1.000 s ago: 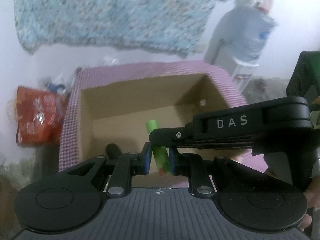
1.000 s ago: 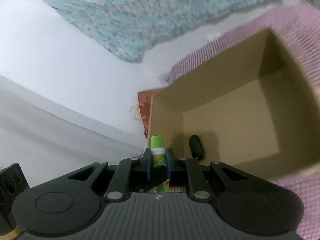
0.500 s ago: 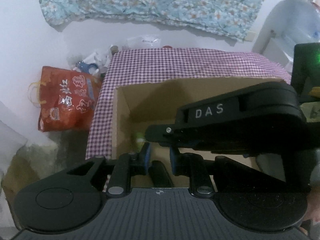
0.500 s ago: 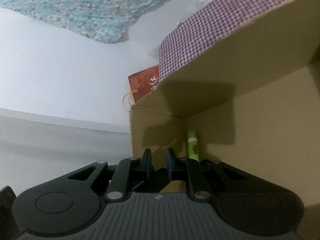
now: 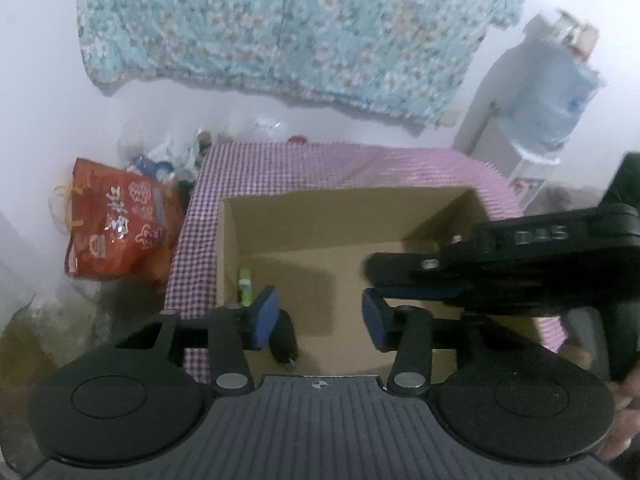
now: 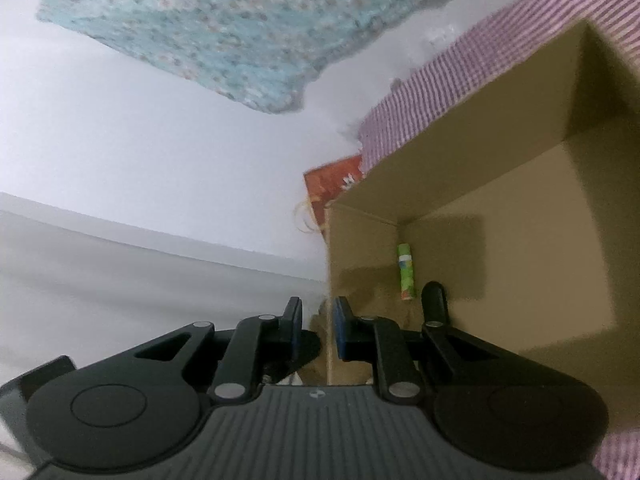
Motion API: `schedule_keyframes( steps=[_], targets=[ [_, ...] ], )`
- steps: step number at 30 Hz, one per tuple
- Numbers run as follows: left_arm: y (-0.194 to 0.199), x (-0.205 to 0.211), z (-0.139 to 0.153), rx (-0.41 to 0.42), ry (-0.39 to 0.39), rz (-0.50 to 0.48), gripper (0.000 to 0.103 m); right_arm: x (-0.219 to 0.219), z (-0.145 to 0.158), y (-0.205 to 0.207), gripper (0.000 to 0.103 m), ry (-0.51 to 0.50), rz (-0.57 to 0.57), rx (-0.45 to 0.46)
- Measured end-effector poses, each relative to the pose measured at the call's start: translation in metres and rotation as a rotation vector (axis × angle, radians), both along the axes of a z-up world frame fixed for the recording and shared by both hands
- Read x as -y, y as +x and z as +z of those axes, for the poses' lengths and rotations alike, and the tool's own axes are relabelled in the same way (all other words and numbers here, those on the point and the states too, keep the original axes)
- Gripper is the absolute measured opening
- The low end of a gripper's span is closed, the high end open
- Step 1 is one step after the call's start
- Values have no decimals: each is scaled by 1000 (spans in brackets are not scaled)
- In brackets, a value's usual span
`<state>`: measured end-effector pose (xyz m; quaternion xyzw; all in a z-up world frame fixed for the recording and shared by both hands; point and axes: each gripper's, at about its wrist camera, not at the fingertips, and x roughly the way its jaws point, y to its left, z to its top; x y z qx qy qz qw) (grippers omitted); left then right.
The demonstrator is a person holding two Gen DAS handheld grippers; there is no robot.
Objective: Organize rigid objects
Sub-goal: 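Carry the glue stick with the right tool into the box and release, then reach the right tool to the pink lid rim and close on it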
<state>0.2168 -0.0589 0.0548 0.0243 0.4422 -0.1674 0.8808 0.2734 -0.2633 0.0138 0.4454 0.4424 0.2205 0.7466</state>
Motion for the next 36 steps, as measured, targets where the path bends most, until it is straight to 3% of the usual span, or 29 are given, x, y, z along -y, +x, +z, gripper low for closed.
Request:
schedule_keyframes(
  steps=[5, 9, 13, 17, 24, 31, 36],
  targets=[
    [-48, -8, 12, 47, -45, -17, 59, 27, 20, -62, 19, 37, -51, 83],
    [-79, -16, 4, 54, -74, -16, 64, 39, 13, -116, 20, 3, -98, 106],
    [-105, -20, -17, 38, -70, -30, 68, 41, -12, -165, 22, -68, -141, 65],
    [-119, -19, -52, -36, -51, -62, 70, 32, -41, -192, 35, -152, -148, -5],
    [-120, 7, -123, -239, -3, -165, 74, 8, -81, -192, 35, -334, -96, -86],
    [-122, 28, -154, -256, 57, -218, 69, -17, -114, -175, 35, -448, -13, -111],
    [-124, 38, -161, -254, 77, -249, 67, -29, -131, -161, 28, -500, 22, -134]
  ],
)
